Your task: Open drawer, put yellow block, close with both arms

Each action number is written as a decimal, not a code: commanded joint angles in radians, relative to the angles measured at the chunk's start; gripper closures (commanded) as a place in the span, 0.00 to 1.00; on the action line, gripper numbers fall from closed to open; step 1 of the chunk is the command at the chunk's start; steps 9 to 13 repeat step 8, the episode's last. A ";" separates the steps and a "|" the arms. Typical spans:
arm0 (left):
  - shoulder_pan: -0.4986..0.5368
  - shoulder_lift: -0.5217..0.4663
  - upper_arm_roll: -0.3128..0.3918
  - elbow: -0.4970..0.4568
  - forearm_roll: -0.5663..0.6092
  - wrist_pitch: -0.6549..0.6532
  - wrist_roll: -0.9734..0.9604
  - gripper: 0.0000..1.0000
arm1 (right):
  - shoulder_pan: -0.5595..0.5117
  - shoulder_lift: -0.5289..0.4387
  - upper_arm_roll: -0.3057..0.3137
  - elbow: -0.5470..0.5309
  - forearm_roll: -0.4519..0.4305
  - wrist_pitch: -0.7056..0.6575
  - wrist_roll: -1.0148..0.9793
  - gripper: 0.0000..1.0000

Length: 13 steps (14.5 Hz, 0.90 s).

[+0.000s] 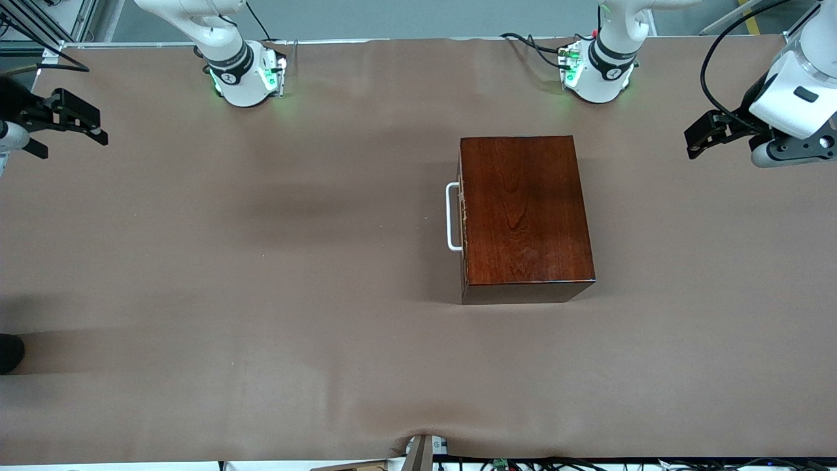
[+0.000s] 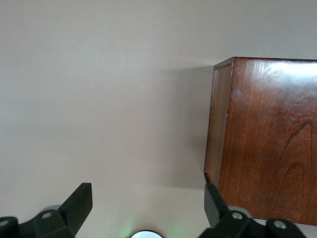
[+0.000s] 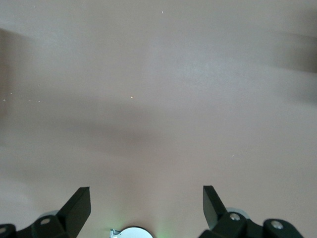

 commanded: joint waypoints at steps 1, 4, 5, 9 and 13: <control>0.009 0.008 -0.013 0.028 0.010 -0.001 0.029 0.00 | -0.002 -0.011 0.002 -0.011 0.003 0.008 -0.004 0.00; 0.013 0.010 -0.012 0.034 0.008 -0.001 0.064 0.00 | -0.001 -0.011 0.003 -0.011 0.002 0.008 -0.004 0.00; 0.015 0.010 -0.012 0.034 0.008 -0.001 0.065 0.00 | -0.001 -0.011 0.003 -0.011 0.003 0.006 -0.004 0.00; 0.021 0.011 -0.012 0.032 0.008 -0.002 0.065 0.00 | -0.002 -0.011 0.002 -0.011 0.002 0.006 -0.004 0.00; 0.021 0.011 -0.012 0.032 0.008 -0.002 0.065 0.00 | -0.002 -0.011 0.002 -0.011 0.002 0.006 -0.004 0.00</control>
